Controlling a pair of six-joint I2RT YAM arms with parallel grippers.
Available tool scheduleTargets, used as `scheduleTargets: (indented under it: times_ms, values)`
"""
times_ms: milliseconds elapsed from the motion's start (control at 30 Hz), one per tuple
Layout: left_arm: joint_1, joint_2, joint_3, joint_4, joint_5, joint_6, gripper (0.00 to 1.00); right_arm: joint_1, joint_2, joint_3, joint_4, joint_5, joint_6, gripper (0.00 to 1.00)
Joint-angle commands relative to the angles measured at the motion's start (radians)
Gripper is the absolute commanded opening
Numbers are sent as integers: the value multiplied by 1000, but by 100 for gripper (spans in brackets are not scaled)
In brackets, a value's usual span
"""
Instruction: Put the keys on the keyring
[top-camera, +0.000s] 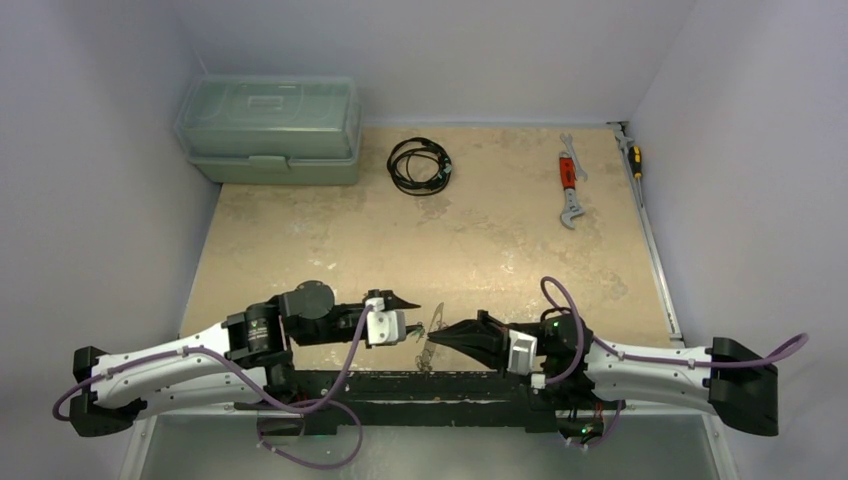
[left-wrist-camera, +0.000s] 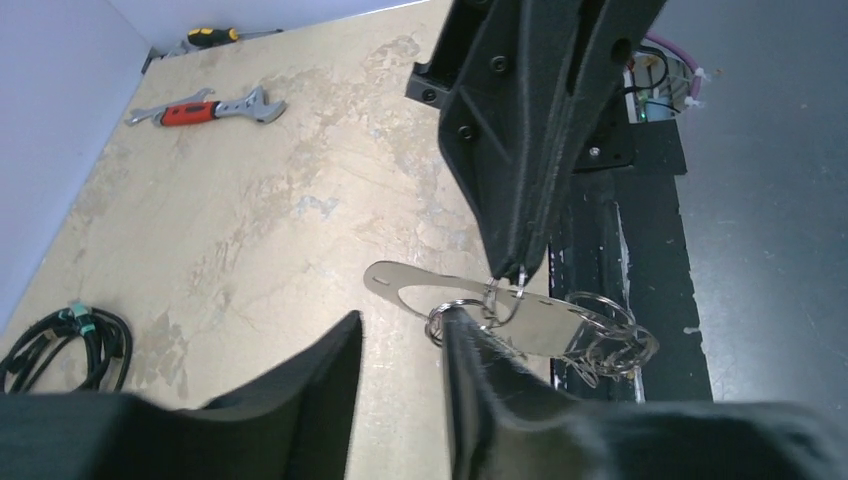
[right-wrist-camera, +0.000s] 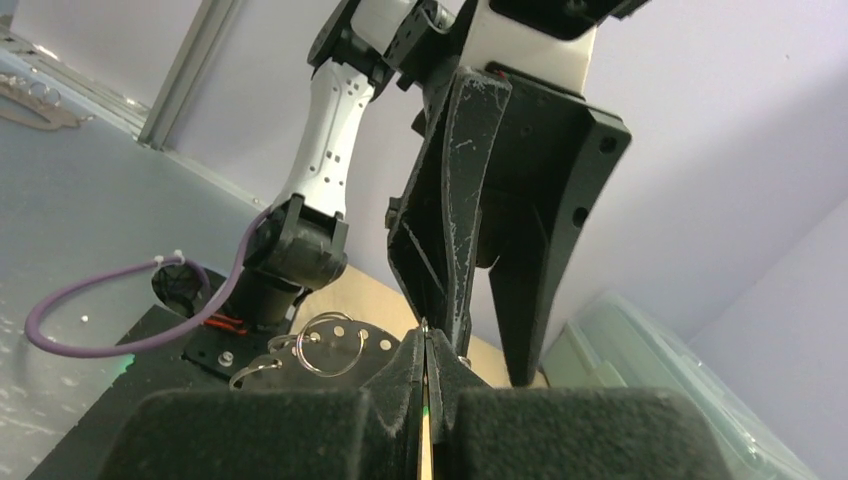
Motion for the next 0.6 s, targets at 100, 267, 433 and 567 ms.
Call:
scheduleTargets:
  times_ms: [100,267,433,567]
  values:
    - [41,-44,26,46,-112,-52,56,1,-39,29,94,-23,21,0]
    - [72,-114,16,60,-163,-71,67,2,-43,15,143,-27,35,0]
    - [84,-120,20,54,-162,-87,71,2,-38,11,174,-44,54,0]
    - [91,-64,40,27,-126,-92,70,2,-37,11,183,-47,59,0]
